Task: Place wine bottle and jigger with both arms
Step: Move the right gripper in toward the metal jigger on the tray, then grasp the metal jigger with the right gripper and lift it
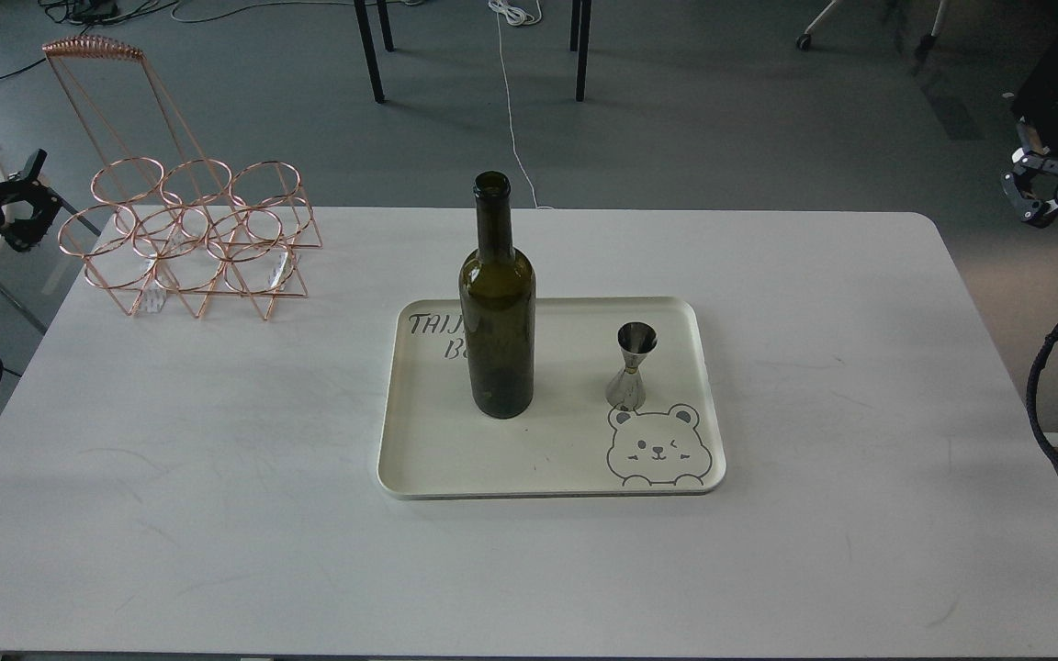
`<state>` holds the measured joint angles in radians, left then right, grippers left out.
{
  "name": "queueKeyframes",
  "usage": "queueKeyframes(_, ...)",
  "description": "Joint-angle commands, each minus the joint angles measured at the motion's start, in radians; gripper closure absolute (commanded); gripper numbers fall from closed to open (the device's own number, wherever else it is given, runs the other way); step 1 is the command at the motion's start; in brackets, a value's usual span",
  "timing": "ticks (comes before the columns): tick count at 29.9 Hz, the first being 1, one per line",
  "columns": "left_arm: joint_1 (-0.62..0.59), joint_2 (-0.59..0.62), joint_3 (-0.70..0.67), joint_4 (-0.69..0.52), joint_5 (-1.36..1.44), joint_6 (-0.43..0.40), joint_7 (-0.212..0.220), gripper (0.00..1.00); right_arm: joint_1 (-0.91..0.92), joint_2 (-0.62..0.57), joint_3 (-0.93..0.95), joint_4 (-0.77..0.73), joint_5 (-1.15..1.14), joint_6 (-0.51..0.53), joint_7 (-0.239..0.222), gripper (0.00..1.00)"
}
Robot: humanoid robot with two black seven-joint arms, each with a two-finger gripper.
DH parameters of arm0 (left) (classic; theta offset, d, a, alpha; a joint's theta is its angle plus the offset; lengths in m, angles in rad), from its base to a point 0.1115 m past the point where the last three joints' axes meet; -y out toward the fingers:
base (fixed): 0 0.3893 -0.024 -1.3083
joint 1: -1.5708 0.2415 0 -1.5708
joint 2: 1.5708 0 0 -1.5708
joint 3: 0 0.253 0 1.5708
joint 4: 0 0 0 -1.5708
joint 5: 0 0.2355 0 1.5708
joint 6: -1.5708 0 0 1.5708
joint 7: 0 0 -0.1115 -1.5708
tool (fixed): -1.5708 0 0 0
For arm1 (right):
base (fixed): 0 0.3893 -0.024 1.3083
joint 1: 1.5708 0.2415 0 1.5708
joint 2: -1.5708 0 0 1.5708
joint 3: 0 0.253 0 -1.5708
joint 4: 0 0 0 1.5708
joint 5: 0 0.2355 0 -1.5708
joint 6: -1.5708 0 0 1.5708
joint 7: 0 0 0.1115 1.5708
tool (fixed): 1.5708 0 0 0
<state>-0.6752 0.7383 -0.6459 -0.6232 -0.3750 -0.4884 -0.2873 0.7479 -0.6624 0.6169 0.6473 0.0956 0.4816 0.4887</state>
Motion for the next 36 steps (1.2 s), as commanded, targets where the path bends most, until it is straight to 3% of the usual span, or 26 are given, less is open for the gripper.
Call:
queueKeyframes(1,0.000,-0.004,-0.001,-0.001,0.001,0.000,0.000,0.02,-0.004,-0.092,-0.040,0.219,-0.121,-0.110,0.000,0.01)
queueKeyframes(7,-0.001,0.003,0.002,-0.001,0.005,0.000,0.002,0.02,-0.007,-0.161,-0.063,0.491,-0.459,-0.254,0.000,0.01)
queueKeyframes(16,-0.001,0.030,0.002,-0.001,0.005,0.000,0.000,0.02,0.089,-0.161,-0.244,0.630,-0.913,-0.368,0.000,0.01)
queueKeyframes(21,-0.001,0.027,0.002,-0.001,0.005,0.000,0.002,0.02,0.168,-0.141,-0.460,0.664,-1.195,-0.506,0.000,0.02)
queueKeyframes(27,-0.004,0.019,0.005,-0.001,0.007,0.000,0.002,0.02,0.166,-0.131,-0.592,0.660,-1.477,-0.682,0.000,0.02)
queueKeyframes(33,-0.004,0.019,0.011,-0.001,0.007,0.000,0.002,0.02,0.130,-0.123,-0.646,0.609,-1.614,-0.759,0.000,0.04)
queueKeyframes(36,-0.004,0.019,0.011,-0.001,0.007,0.000,0.002,0.02,0.097,-0.042,-0.652,0.520,-1.646,-0.788,0.000,0.06)
